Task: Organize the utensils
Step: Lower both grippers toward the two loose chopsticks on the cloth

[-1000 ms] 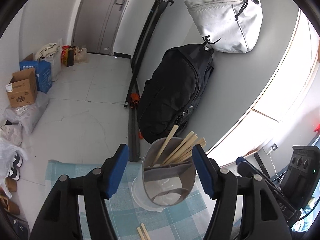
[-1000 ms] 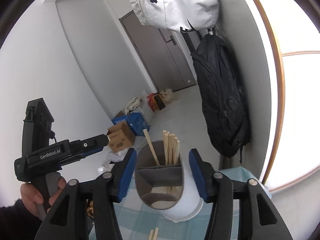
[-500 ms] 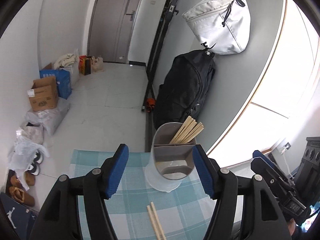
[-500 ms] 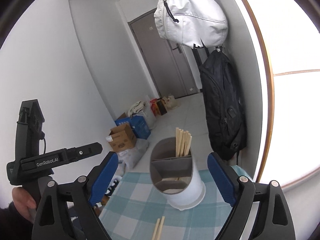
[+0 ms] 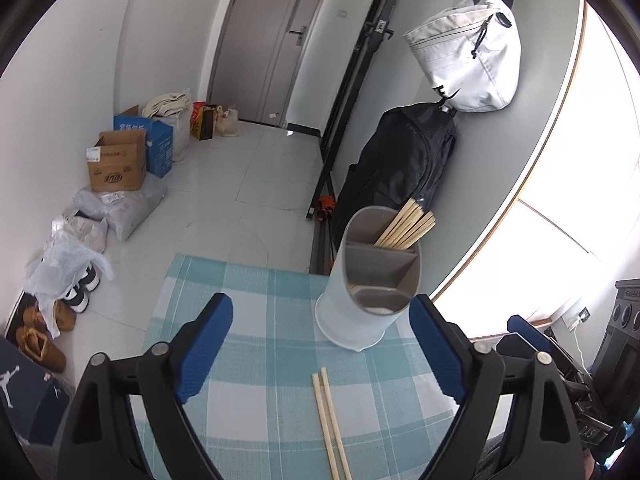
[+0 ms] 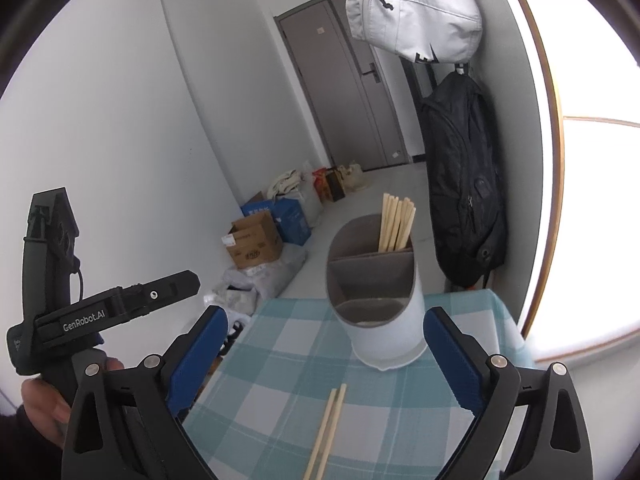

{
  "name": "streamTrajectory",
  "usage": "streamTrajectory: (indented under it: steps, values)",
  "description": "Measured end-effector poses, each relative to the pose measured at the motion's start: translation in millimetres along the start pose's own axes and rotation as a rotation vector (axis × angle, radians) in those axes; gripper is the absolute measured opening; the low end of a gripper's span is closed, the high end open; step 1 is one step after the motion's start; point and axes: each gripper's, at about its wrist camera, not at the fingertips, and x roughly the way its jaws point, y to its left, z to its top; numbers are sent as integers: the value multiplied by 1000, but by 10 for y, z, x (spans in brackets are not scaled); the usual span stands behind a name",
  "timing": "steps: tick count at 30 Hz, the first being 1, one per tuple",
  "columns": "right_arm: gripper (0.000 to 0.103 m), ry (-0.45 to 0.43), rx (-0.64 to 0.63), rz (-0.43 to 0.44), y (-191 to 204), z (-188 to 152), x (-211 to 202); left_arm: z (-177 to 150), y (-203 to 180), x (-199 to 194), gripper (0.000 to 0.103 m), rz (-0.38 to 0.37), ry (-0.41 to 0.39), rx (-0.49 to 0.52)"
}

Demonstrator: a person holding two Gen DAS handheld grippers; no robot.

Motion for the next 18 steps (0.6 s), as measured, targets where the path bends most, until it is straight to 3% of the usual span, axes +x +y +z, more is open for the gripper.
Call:
streamTrajectory:
  steps: [8,14,15,17,18]
  values:
    - [100,105,-49,-31,66,-294,250,-295,105,190,88,39,24,33]
    - [99,292,-52,-36,-9,-403,599,-430,318,368,88,88,76,10]
    - [96,331,-53,-27,-18,-423,674,-434,364,407,88,102,99,-9]
    - [76,394,-68,-31,-10,-484,811,-438,468,476,88,82,143,-61]
    - [75,446,-83,-35,-1,-530,923,-433,528,513,88,80,163,-85]
